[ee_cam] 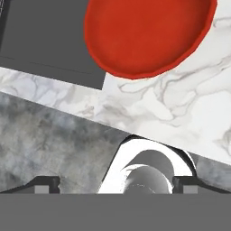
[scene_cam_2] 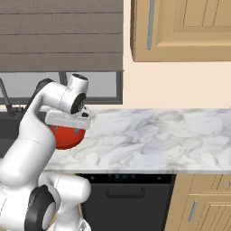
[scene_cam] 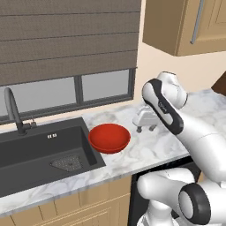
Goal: Pick the cup and bowl from the counter and place them on the counter next to the sink.
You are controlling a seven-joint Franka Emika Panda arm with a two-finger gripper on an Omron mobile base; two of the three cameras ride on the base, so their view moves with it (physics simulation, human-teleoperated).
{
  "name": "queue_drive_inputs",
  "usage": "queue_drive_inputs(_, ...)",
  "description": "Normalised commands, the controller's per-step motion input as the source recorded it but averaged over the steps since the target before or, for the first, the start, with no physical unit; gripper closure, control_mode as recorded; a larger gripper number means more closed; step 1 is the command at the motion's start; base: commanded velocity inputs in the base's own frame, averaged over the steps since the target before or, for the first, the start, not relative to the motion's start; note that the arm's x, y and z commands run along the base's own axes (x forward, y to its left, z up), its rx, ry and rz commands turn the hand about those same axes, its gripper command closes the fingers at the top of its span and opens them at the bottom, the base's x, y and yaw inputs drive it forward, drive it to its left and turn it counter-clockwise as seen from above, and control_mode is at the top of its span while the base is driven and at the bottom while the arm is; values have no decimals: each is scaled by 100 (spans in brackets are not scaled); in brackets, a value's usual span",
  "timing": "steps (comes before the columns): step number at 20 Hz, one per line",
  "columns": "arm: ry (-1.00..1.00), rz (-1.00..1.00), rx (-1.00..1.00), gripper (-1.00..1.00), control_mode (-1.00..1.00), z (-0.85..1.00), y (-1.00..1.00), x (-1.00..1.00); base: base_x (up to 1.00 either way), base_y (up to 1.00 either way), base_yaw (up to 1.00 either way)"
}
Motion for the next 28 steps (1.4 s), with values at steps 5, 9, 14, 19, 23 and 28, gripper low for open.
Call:
queue_drive_inputs(5, -8, 21, -7, -100, -100, 22, -2, -46, 0, 0, 0)
queue_drive_inputs(9, -10, 11, -3, -100, -100, 13, -18, -32, 0, 0, 0)
queue_drive_inputs(14, -7, 0, 0, -100, -100, 6, -35, -4, 0, 0, 0)
queue_drive_inputs(19, -2, -2, 0, -100, -100, 0, -26, -3, 0, 0, 0)
queue_drive_inputs(23, 0, 0, 0, -100, -100, 0, 0, 0, 0, 0, 0)
queue_drive_inputs(28, 0, 0, 0, -100, -100, 0, 0, 0, 0, 0, 0)
